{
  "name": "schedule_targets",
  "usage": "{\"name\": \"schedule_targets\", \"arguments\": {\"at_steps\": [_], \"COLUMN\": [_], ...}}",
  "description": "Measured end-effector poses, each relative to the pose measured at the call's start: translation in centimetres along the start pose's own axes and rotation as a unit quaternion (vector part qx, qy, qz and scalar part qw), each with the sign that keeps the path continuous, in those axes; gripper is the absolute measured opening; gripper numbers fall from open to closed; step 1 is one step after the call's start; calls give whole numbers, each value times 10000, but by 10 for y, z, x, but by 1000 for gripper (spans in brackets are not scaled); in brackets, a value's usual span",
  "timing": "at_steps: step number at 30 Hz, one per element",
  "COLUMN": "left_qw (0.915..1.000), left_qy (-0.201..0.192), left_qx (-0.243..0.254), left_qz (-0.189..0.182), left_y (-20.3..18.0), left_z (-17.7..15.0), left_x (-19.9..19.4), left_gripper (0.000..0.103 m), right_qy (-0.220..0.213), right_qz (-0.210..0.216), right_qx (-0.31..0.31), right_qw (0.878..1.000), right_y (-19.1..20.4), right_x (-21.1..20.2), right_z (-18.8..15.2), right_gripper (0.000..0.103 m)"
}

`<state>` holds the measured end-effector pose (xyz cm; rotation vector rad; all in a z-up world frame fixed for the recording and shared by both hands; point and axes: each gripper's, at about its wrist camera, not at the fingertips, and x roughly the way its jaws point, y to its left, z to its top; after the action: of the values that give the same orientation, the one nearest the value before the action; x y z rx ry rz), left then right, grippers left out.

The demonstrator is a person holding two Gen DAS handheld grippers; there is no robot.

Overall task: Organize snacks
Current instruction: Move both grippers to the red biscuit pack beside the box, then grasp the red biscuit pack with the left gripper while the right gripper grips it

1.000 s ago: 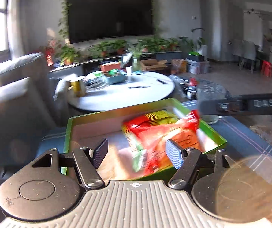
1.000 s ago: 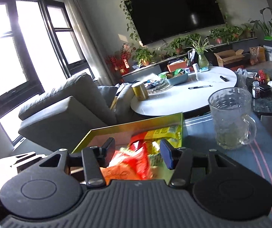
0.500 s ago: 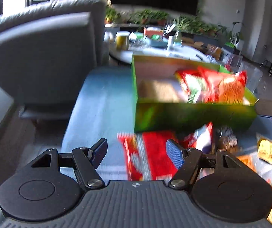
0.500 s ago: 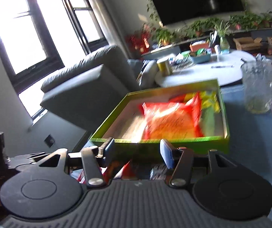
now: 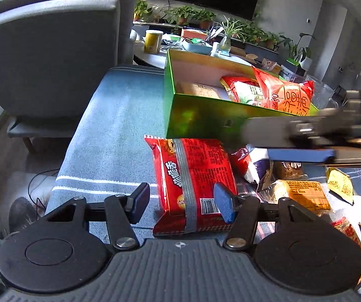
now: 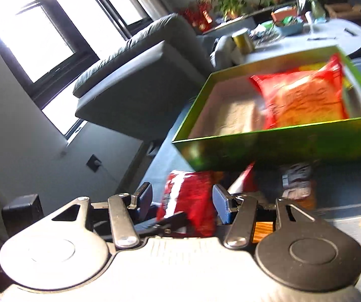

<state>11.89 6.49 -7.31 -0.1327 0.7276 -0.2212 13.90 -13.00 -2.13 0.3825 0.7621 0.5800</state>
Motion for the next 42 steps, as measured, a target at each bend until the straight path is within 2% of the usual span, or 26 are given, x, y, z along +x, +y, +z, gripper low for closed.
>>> {"name": "schedule_targets", "arguments": {"at_steps": [3, 7, 9, 15, 21, 25, 32, 42], "left_qw": [10000, 9999, 9998, 9996, 9996, 9997, 9997, 9997], "left_qy": [30, 40, 35, 34, 38, 85, 76, 32], "left_qx": [-69, -93, -106, -126, -108, -39, 95, 219], "left_qz": [-57, -132, -165, -240, -273, -203, -189, -98], "left_y": [4, 6, 8, 10, 12, 13, 12, -2], "left_z": [-3, -3, -3, -2, -4, -5, -14, -23], "left_x": [0, 0, 1, 3, 1, -4, -20, -46], "left_gripper": [54, 54, 54, 54, 54, 54, 52, 52], "right_qy": [220, 577, 621, 521, 622, 854, 868, 958], "right_qz": [-203, -401, -531, -998, -1212, -1051, -845, -577], "right_qx": [115, 607, 733, 524, 121, 256, 65, -82], "right_qw": [9995, 9957, 9940, 9923, 9906, 9904, 9926, 9937], "right_y": [5, -1, -4, 2, 12, 11, 20, 29], "right_x": [17, 37, 43, 48, 62, 68, 62, 45], "right_z": [-1, -4, -5, -2, -4, -8, -22, -35], "right_gripper": [55, 55, 52, 54, 56, 56, 52, 51]}}
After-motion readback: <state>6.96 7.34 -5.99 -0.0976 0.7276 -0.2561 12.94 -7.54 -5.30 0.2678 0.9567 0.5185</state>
